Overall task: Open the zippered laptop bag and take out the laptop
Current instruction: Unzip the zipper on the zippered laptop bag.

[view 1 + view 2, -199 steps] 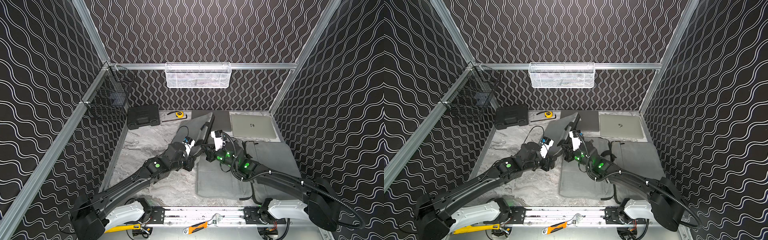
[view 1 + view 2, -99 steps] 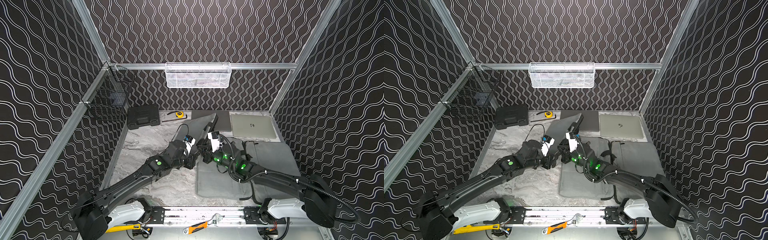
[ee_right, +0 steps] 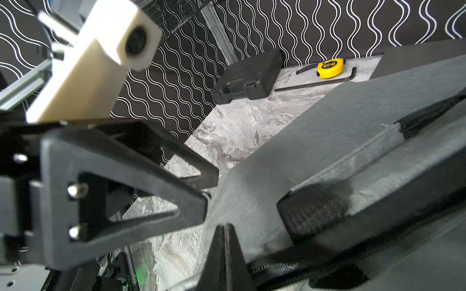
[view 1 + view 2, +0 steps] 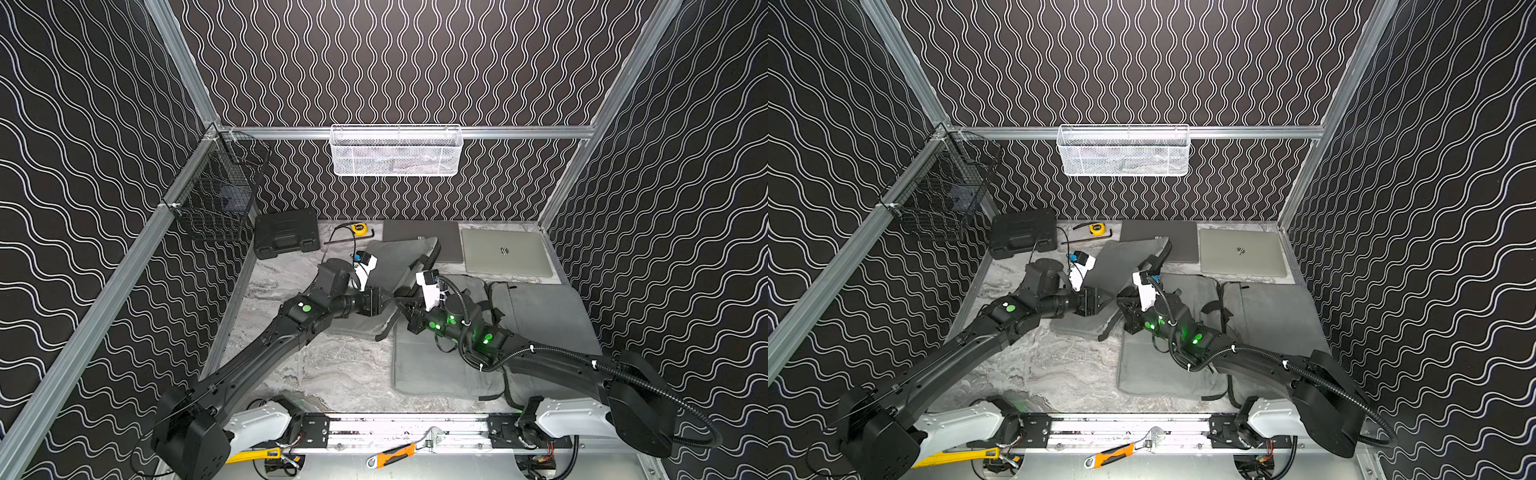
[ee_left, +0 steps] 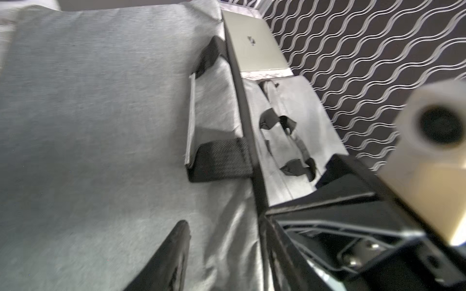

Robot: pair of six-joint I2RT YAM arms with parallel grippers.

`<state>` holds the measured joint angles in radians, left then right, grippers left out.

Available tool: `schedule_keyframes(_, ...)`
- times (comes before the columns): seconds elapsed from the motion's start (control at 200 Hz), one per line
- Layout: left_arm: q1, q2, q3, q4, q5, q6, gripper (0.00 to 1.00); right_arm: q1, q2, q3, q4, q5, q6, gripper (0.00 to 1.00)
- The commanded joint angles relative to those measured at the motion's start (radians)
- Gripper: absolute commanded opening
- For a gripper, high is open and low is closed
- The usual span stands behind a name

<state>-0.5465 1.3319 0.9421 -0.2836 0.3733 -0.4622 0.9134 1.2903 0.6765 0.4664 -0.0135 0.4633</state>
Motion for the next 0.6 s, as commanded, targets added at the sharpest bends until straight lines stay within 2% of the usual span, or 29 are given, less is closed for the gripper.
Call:
schedule_keyframes(0.0, 0.024, 0.045, 0.033, 0.031, 0.096, -0.018, 0.56, 0.001, -0.018, -0.007, 0.083, -0.036, -0.010, 0.00)
schedule_keyframes(0.22, 0.030, 0.246, 0.155, -0.030, 0.272, 0.015, 0.61, 0.001, -0.023, 0.006, 0.061, -0.089, -0.102, 0.00)
schedule_keyframes(0.35, 0.025, 0.350, 0.232, -0.101, 0.335, 0.060, 0.63, 0.000, -0.025, 0.021, 0.019, -0.103, -0.160, 0.00)
schedule_keyframes(0.47, 0.018, 0.399, 0.268, -0.141, 0.366, 0.098, 0.64, 0.000, -0.019, 0.042, -0.029, -0.097, -0.198, 0.00)
schedule_keyframes(0.596, 0.000, 0.460, 0.331, -0.260, 0.357, 0.175, 0.64, -0.002, -0.007, 0.062, -0.056, -0.111, -0.219, 0.00)
